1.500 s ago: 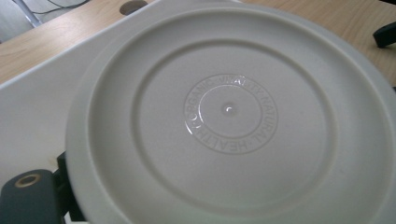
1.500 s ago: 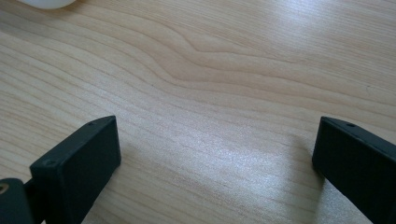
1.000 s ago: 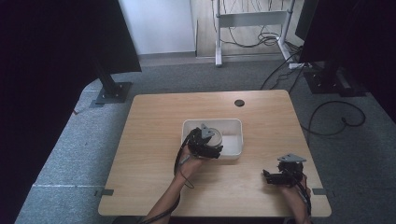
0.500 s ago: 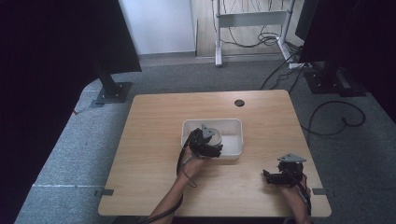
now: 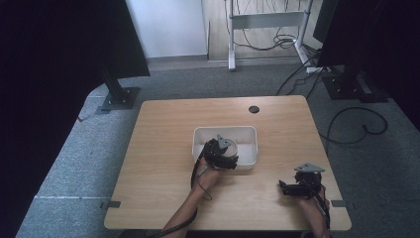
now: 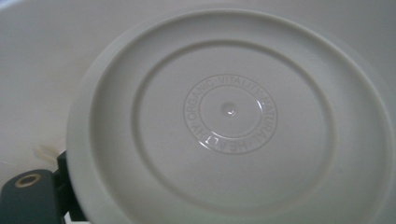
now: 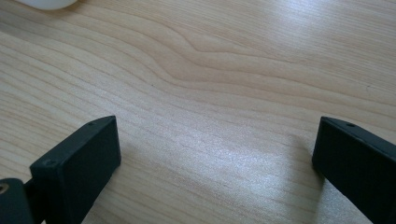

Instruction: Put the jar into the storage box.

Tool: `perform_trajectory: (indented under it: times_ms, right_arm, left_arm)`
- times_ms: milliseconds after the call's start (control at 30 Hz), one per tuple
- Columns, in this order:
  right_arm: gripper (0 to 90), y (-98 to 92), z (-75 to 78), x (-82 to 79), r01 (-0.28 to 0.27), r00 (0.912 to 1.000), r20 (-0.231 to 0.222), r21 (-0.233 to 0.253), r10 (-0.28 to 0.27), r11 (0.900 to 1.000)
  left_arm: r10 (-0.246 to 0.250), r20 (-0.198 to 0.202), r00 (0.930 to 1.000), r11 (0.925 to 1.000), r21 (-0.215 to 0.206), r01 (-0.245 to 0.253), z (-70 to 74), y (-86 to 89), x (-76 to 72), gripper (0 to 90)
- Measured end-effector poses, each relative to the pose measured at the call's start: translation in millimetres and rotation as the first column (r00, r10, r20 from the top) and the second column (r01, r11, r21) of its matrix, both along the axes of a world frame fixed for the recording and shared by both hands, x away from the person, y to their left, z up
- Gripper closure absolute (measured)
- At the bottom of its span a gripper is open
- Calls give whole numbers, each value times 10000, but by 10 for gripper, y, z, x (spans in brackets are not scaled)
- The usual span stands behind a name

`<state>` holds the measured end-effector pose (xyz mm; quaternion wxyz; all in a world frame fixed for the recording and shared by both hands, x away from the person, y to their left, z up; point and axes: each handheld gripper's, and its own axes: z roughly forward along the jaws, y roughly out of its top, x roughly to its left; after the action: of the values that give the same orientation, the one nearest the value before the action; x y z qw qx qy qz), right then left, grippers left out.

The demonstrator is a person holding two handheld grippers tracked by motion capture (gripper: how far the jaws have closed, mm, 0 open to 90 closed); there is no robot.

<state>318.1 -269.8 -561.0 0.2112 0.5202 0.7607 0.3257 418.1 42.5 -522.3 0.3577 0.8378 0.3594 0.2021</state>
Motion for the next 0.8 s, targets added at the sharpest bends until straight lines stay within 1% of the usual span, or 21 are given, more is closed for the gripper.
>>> perform_trajectory:
  times_ms: [100,200,267,467,633,800]
  right_arm:
    - [7,0,0,0,1,10000,-1,-1,-1,10000]
    - [7,0,0,0,1,10000,0,-1,-1,10000]
    - [7,0,0,0,3,10000,0,0,-3,10000]
    - [7,0,0,0,3,10000,1,-2,-3,10000]
    - [7,0,0,0,2,10000,2,-2,-2,10000]
    - [7,0,0,0,2,10000,-2,1,-2,10000]
  left_arm:
    - [1,-143,9999,10000,-63,-2,2,6,19,101]
    - [63,-441,9990,9996,-263,-74,4,29,48,101]
    - [61,-553,9985,9994,-346,-80,2,44,58,100]
    - [10,-528,9986,9995,-299,-26,-5,41,63,94]
    - [115,-545,9984,9996,-259,-129,-8,49,62,53]
    - [48,-482,9988,9987,-501,-72,49,81,41,42]
